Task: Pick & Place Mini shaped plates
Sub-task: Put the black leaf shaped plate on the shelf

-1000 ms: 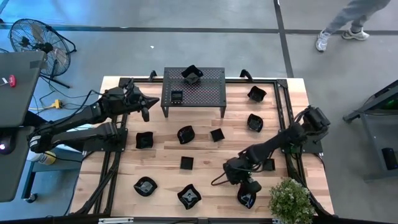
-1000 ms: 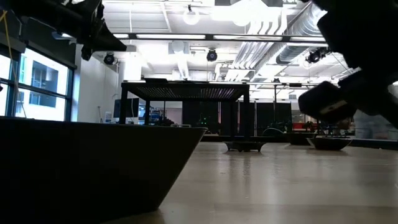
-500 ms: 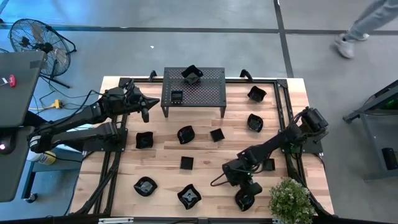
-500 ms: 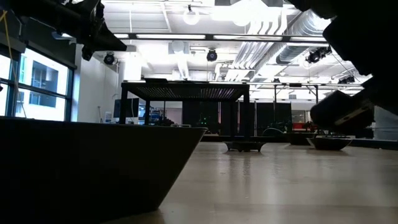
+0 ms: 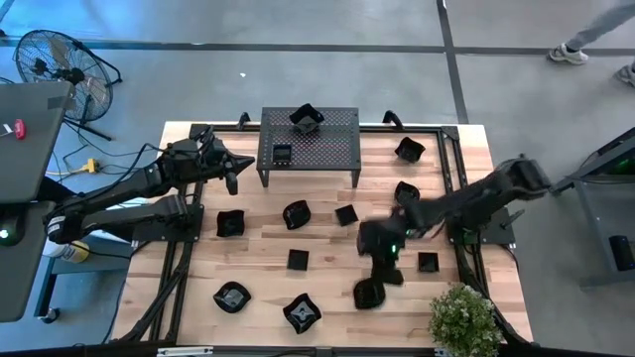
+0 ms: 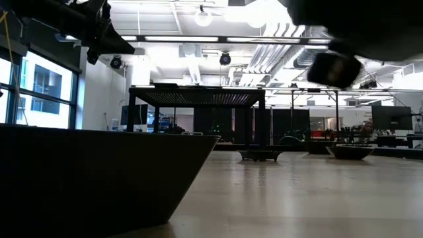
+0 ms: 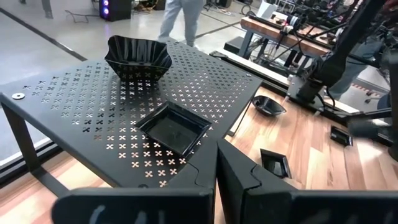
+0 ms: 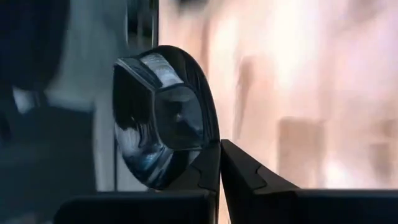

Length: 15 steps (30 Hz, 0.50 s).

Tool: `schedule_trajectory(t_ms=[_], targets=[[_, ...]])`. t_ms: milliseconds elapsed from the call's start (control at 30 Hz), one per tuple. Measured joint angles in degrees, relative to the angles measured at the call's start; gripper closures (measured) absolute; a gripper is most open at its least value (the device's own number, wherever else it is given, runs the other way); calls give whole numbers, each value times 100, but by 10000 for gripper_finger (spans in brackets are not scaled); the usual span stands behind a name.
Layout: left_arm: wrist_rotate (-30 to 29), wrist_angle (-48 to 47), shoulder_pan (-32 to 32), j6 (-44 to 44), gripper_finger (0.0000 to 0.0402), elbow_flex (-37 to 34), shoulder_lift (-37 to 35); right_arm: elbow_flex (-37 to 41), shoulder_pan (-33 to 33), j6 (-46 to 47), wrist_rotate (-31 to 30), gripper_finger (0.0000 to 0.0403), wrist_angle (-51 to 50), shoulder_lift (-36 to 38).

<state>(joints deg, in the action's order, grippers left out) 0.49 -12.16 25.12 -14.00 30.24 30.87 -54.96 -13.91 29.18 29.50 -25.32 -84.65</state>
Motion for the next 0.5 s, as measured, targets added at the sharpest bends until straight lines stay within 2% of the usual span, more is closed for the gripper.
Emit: schedule_trajectory(t_ms=[133,267,367,500], targets=[[-47,2,0,6,401,0,1,-133,985,707,-391,401,-65,761],[-155,2,0,20,401,2,2,-813,2166,914,-1112,401,-231,959],[-157,2,0,20,401,2,2,-1531,2980,702,-1397,402,-561,682],[-160,6,0,20,401,2,11,-2458,3865,89,-1453,401,-1107,-102]])
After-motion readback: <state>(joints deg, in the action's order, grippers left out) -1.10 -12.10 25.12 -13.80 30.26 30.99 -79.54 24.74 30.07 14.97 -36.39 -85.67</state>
